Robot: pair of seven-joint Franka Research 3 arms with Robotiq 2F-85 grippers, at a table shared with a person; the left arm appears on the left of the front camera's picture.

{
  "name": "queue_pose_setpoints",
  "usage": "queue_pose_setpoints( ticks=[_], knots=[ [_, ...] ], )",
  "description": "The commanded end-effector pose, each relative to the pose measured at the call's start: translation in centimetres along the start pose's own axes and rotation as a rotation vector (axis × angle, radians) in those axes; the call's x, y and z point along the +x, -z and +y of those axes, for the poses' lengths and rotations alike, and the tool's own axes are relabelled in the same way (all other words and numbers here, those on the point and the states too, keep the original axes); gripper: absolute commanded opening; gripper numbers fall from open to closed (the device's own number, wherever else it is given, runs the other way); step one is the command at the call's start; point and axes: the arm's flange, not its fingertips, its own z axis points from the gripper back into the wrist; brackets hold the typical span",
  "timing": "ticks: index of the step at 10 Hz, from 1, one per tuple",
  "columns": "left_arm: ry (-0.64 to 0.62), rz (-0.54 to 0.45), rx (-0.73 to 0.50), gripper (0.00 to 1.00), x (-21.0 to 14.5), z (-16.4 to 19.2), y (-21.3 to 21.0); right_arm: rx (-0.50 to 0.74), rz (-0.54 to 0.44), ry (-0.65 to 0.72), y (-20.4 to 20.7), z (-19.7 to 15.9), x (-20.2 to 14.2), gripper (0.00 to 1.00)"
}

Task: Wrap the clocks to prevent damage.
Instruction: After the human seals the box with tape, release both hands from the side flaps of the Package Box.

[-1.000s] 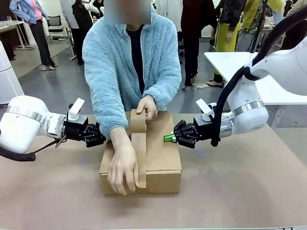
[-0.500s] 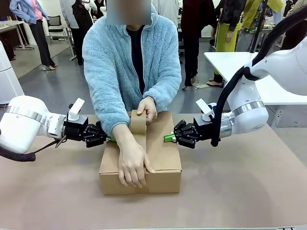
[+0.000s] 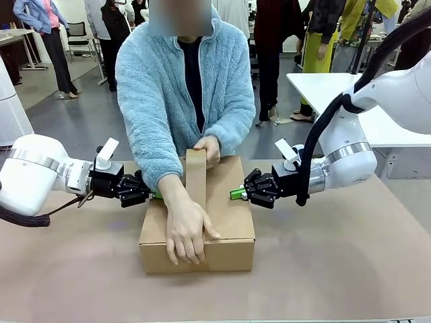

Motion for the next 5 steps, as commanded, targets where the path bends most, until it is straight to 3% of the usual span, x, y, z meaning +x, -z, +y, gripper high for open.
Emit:
queue_pose_setpoints(
  ticks=[1,5],
  knots=[
    [-0.002,-0.002,0.012,0.00,-0.13,0.01,0.20,-0.003,0.006,-0.001,0.05,0.02,-0.16,0.01],
    [-0.002,-0.002,0.012,0.00,-0.13,0.01,0.20,-0.003,0.006,-0.001,0.05,0.02,-0.16,0.01]
  ],
)
